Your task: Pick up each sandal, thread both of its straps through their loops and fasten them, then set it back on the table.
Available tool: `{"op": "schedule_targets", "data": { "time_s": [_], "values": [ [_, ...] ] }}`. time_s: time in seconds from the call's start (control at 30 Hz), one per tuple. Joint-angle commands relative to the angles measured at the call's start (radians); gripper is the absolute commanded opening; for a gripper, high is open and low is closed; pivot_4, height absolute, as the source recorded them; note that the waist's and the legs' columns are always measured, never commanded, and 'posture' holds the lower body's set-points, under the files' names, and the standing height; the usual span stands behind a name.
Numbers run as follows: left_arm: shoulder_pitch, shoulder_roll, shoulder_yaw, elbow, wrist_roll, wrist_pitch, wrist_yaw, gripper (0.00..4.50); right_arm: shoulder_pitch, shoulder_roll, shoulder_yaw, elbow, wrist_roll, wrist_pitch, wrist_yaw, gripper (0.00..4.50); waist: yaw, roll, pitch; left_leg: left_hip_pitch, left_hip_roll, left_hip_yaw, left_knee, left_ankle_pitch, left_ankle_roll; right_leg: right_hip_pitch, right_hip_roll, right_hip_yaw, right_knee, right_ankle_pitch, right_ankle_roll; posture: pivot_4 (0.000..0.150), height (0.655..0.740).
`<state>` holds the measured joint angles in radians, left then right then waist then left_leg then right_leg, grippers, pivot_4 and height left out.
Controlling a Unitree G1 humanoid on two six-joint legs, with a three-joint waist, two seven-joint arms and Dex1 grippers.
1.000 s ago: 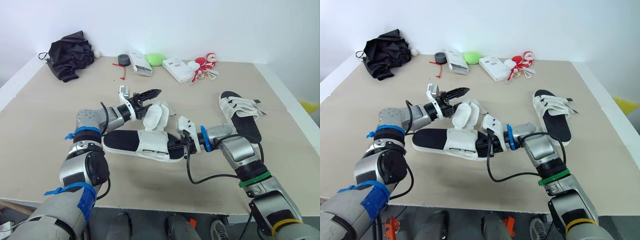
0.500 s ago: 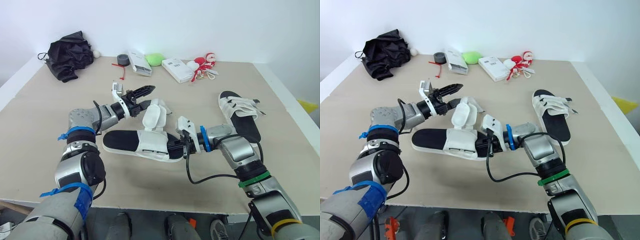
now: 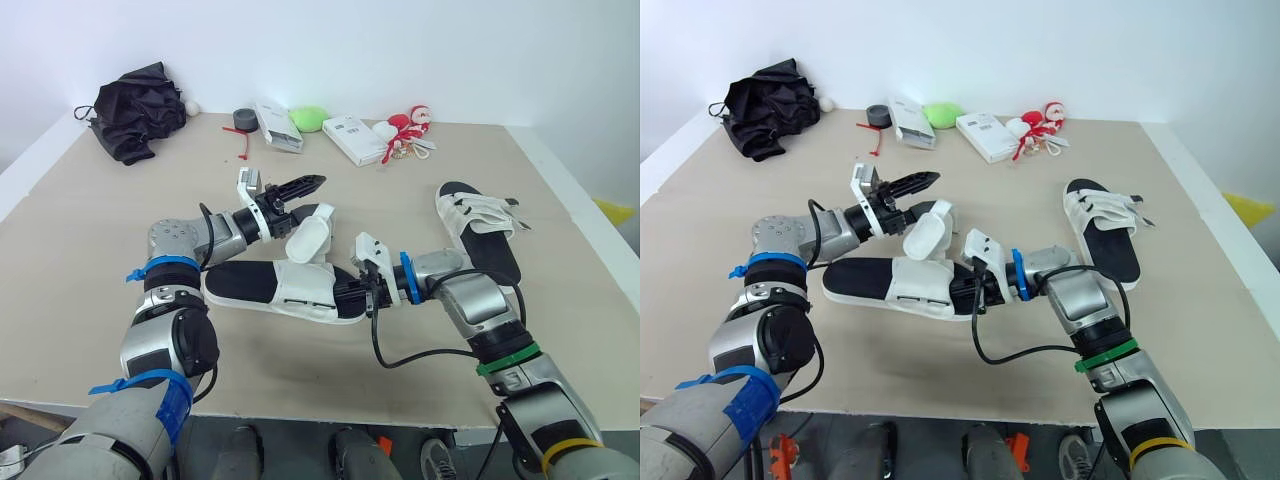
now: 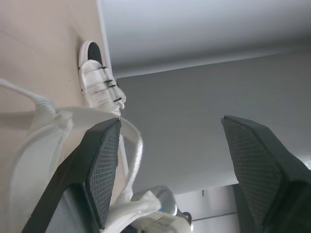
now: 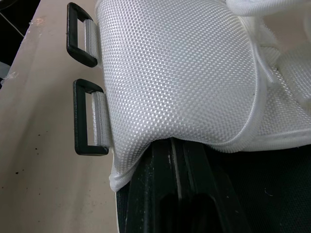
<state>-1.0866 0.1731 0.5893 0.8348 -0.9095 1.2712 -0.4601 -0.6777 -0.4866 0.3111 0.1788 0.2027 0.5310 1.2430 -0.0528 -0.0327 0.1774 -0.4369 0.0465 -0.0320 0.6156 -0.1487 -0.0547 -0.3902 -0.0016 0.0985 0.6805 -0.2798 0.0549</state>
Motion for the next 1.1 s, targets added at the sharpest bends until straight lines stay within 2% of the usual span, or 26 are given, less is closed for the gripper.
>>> {"op": "schedule_targets", "data": {
  "time_s": [0.03,0.3,0.73,0.8,0.83,0.87,0.93,1.0,1.03,1.07,1.1],
  "values": [
    [0.007,0.033,-0.061,-0.063,0.021,0.023,-0.048,3.4,0.032,-0.009,0.035,0.025,-0.02,0.034,-0.005,0.0,0.0,0.0,0.0,0.0,0.0,0.0,0.0,0.0,0.0,0.0,0.0,0.0,0.0,0.0,0.0,0.15,0.738],
    [-0.027,0.091,-0.143,-0.055,0.044,0.053,-0.149,3.4,0.023,-0.01,0.037,0.036,-0.024,0.03,0.003,0.0,0.0,0.0,0.0,0.0,0.0,0.0,0.0,0.0,0.0,0.0,0.0,0.0,0.0,0.0,0.0,0.15,0.738],
    [-0.102,0.034,-0.165,0.102,0.103,-0.064,-0.183,3.4,0.026,-0.011,0.032,0.026,-0.021,0.038,0.0,0.0,0.001,0.0,0.0,0.0,0.0,0.0,0.0,0.0,0.0,0.0,0.0,0.0,0.0,0.0,0.0,0.15,0.738],
    [-0.101,0.031,-0.187,0.109,0.125,-0.071,-0.19,2.89,0.028,-0.013,0.03,0.021,-0.019,0.042,-0.001,0.0,0.0,0.0,0.0,0.0,0.0,0.0,0.0,0.0,0.0,0.0,0.0,0.0,0.0,0.0,0.0,0.15,0.738],
    [-0.1,0.033,-0.198,0.113,0.135,-0.071,-0.196,2.48,0.028,-0.013,0.03,0.02,-0.018,0.044,-0.001,0.0,0.0,0.0,0.0,0.0,0.0,0.0,0.0,0.0,0.0,0.0,0.0,0.0,0.0,0.0,0.0,0.15,0.738],
    [-0.098,0.035,-0.208,0.113,0.143,-0.069,-0.206,2.36,0.029,-0.014,0.029,0.017,-0.017,0.046,0.0,0.0,0.0,0.0,0.0,0.0,0.0,0.0,0.0,0.0,0.0,-0.001,0.0,0.0,0.0,0.0,0.0,0.15,0.738],
    [-0.099,0.038,-0.226,0.113,0.158,-0.063,-0.226,1.54,0.028,-0.014,0.027,0.018,-0.016,0.048,0.001,0.0,0.0,0.0,0.0,-0.001,0.0,0.0,0.0,0.0,0.0,-0.001,0.0,0.0,0.0,0.0,0.0,0.15,0.738],
    [-0.105,0.039,-0.237,0.122,0.175,-0.071,-0.244,1.41,0.026,-0.013,0.027,0.019,-0.016,0.049,0.001,0.0,0.001,0.0,0.0,-0.001,0.0,0.0,0.0,0.0,0.0,-0.001,0.0,0.0,0.0,0.0,0.0,0.15,0.738],
    [-0.11,0.038,-0.236,0.13,0.18,-0.08,-0.247,0.79,0.026,-0.012,0.027,0.02,-0.016,0.049,0.001,0.0,0.001,0.0,0.0,-0.001,0.0,0.0,0.0,0.0,0.0,-0.001,0.0,0.0,0.0,0.0,0.0,0.15,0.738],
    [-0.117,0.035,-0.228,0.139,0.18,-0.09,-0.247,0.82,0.024,-0.009,0.028,0.021,-0.016,0.049,0.0,0.0,0.001,0.0,0.0,-0.001,0.0,0.0,0.0,0.0,0.0,-0.001,0.0,0.0,0.0,0.0,0.0,0.15,0.738],
    [-0.126,0.032,-0.212,0.15,0.175,-0.101,-0.237,0.64,0.023,-0.007,0.028,0.023,-0.016,0.049,-0.001,0.0,0.001,0.0,0.0,-0.001,0.0,0.0,0.0,0.0,0.0,-0.001,0.0,0.0,0.0,0.0,0.0,0.15,0.738]
  ]
}}
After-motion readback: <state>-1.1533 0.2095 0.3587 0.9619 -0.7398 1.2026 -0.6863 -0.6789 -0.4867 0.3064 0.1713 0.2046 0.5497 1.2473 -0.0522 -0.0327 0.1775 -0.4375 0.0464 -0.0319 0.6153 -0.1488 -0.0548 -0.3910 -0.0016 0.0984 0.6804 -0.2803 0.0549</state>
